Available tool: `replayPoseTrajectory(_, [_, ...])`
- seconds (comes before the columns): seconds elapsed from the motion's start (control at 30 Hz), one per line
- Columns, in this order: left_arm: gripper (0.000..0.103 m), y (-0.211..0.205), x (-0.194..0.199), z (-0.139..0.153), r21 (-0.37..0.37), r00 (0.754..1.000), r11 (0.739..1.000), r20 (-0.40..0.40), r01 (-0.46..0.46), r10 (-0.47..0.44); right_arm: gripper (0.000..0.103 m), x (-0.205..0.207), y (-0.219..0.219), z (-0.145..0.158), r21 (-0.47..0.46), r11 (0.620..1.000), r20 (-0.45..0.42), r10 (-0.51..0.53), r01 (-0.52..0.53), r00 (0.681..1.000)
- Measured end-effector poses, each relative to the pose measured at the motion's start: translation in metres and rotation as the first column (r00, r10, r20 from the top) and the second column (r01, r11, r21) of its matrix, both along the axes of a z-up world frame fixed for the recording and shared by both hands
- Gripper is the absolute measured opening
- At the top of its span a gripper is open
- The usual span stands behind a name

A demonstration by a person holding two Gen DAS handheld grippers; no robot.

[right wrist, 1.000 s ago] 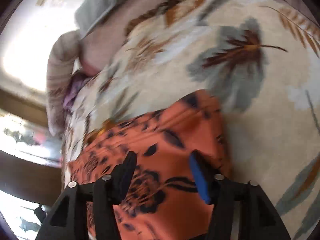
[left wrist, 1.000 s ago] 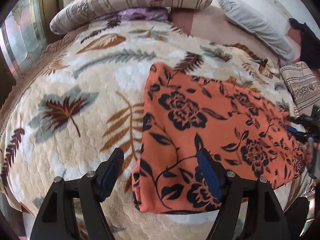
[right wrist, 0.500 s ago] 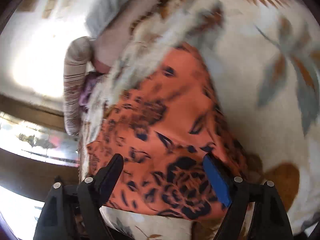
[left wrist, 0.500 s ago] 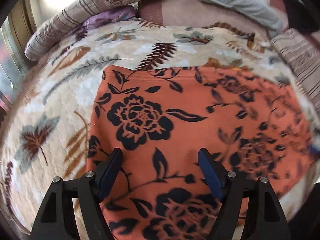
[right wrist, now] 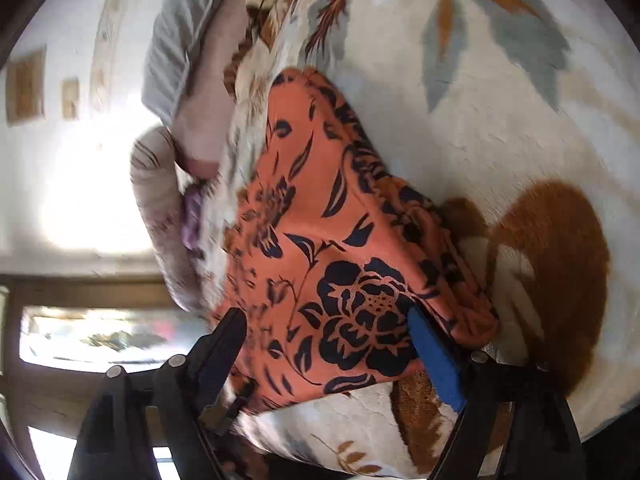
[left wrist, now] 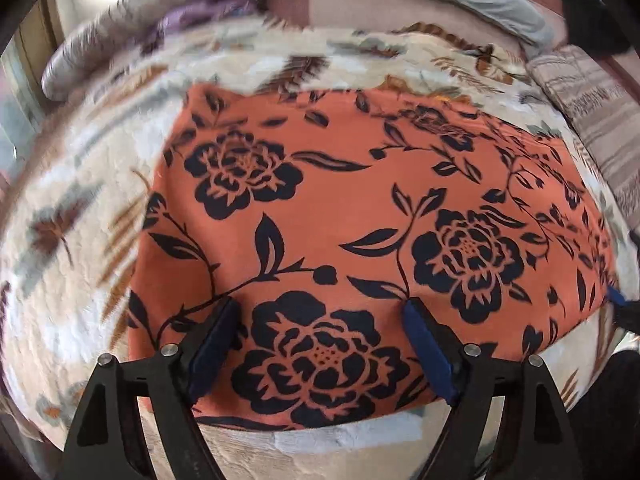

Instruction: Fold small clothes

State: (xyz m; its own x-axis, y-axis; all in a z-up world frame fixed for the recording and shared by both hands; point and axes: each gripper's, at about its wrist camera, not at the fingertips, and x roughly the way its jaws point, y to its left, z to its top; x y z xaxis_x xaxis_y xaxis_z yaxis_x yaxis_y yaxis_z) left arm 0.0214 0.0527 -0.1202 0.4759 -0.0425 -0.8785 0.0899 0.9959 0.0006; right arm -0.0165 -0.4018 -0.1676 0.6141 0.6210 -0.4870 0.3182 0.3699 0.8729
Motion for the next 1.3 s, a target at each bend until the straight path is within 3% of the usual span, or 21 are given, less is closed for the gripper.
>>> replayPoseTrajectory(0.1, [0.084,-0.001,-0.009,0.020,-0.032,1.000,0.999,0.029,-0.006,0.007,0.086,-0.023,0.007,0.017,-0.076,0.996,-0.030,0.037,-0.039,0.999])
replayPoseTrajectory(0.2, [0.084,-0.008,-0.009,0.040,-0.055,0.995,0.998,0.102,-0.013,0.018,0.087,-0.039,0.017,0.021,-0.035,0.998,0.006,0.051,-0.051,0.999])
replayPoseTrajectory(0.3, [0.084,-0.018,0.001,0.046,-0.104,0.993,0.995,0.114,-0.007,0.019,0.087,-0.034,0.026,0.006,0.063,0.998,-0.002,0.000,0.000,1.000])
replayPoseTrajectory(0.4, [0.084,-0.033,0.012,0.034,-0.100,0.997,0.995,0.072,-0.004,0.011,0.087,-0.018,0.027,-0.017,0.157,0.981,-0.045,-0.109,0.115,0.993])
replayPoseTrajectory(0.5, [0.084,-0.039,0.015,0.028,-0.121,0.999,0.993,0.049,-0.012,0.018,0.087,-0.018,0.027,-0.016,0.163,0.963,-0.041,-0.211,0.215,0.977])
replayPoseTrajectory(0.53, [0.084,-0.041,0.016,0.029,-0.131,0.999,0.991,0.049,-0.013,0.020,0.081,-0.017,0.027,-0.014,0.155,0.961,-0.027,-0.228,0.229,0.973])
replayPoseTrajectory(0.57, [0.084,-0.044,0.016,0.030,-0.136,0.998,0.991,0.052,-0.010,0.017,0.047,-0.017,0.027,-0.013,0.131,0.963,-0.017,-0.236,0.236,0.972])
replayPoseTrajectory(0.6, [0.084,-0.048,0.016,0.030,-0.132,0.998,0.991,0.055,-0.006,0.013,0.024,-0.010,0.030,-0.013,0.119,0.969,-0.027,-0.213,0.215,0.977])
replayPoseTrajectory(0.63, [0.084,-0.051,0.016,0.032,-0.127,0.998,0.992,0.060,0.002,0.005,0.010,-0.008,0.033,-0.015,0.115,0.972,-0.044,-0.200,0.204,0.979])
replayPoseTrajectory(0.77, [0.084,-0.063,0.014,0.053,-0.132,0.992,0.991,0.127,0.034,-0.017,0.010,-0.014,0.043,0.004,-0.069,0.984,-0.027,-0.166,0.164,0.986])
replayPoseTrajectory(0.83, [0.084,-0.072,0.016,0.057,-0.140,0.987,0.989,0.157,0.040,-0.018,0.010,-0.020,0.048,-0.006,-0.133,0.981,-0.071,-0.152,0.142,0.986])
replayPoseTrajectory(0.9, [0.087,-0.089,0.026,0.040,-0.106,0.993,0.992,0.101,0.064,-0.053,0.009,-0.024,0.046,-0.016,-0.088,0.985,-0.045,-0.155,0.151,0.987])
replayPoseTrajectory(0.97, [0.088,-0.111,0.037,0.001,0.001,0.993,0.993,-0.017,0.118,-0.118,0.016,-0.023,0.041,-0.012,-0.059,0.990,-0.073,-0.132,0.128,0.989])
replayPoseTrajectory(1.0, [0.091,-0.116,0.036,-0.012,0.046,0.992,0.990,-0.012,0.130,-0.129,0.018,-0.024,0.040,-0.006,-0.078,0.994,-0.084,-0.086,0.080,0.993])
replayPoseTrajectory(1.03, [0.092,-0.116,0.031,-0.010,0.056,0.990,0.990,0.050,0.126,-0.129,0.025,-0.026,0.040,-0.002,-0.085,0.995,-0.087,-0.051,0.044,0.995])
replayPoseTrajectory(1.1, [0.092,-0.113,0.031,-0.009,0.034,0.992,0.992,0.041,0.118,-0.119,0.026,-0.038,0.034,0.012,-0.108,0.993,-0.077,0.034,-0.042,0.996])
replayPoseTrajectory(1.17, [0.092,-0.112,0.033,-0.009,0.027,0.991,0.992,0.037,0.124,-0.125,0.027,-0.044,0.025,0.034,-0.171,0.983,-0.029,0.064,-0.068,0.998])
replayPoseTrajectory(1.23, [0.092,-0.112,0.033,-0.009,0.033,0.991,0.992,0.047,0.122,-0.124,0.027,-0.034,0.019,0.059,-0.151,0.983,0.056,0.114,-0.104,0.992])
replayPoseTrajectory(1.3, [0.092,-0.112,0.033,-0.009,0.031,0.992,0.993,0.056,0.114,-0.115,0.043,-0.011,0.024,0.074,-0.129,0.979,0.103,0.174,-0.161,0.979])
